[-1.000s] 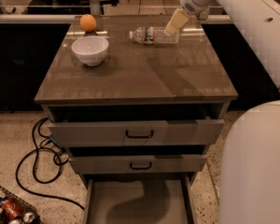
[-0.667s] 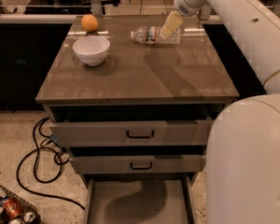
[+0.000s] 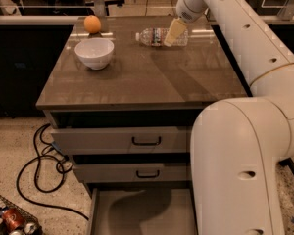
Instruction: Place water bottle into bottom drawer
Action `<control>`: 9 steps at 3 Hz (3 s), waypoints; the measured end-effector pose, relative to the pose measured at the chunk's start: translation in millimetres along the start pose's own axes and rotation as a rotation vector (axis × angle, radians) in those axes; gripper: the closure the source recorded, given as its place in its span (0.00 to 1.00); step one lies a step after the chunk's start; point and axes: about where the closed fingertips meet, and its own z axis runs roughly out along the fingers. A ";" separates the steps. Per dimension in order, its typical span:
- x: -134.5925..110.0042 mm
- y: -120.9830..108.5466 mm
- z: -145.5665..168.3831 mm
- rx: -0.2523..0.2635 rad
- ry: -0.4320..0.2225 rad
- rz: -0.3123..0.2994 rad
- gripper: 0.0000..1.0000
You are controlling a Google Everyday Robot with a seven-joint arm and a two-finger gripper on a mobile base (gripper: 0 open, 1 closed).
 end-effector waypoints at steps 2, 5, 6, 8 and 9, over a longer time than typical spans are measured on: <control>0.3 7.2 19.9 -0.053 0.035 -0.061 0.00; -16.2 3.9 70.6 0.017 0.107 -0.032 0.00; -18.6 17.4 85.5 -0.014 0.109 -0.025 0.17; -20.4 18.4 84.0 -0.019 0.110 -0.025 0.72; -19.9 20.7 87.4 -0.024 0.112 -0.026 0.94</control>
Offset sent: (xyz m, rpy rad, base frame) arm 0.0403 -0.0004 -0.0030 -0.1007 0.0727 0.0613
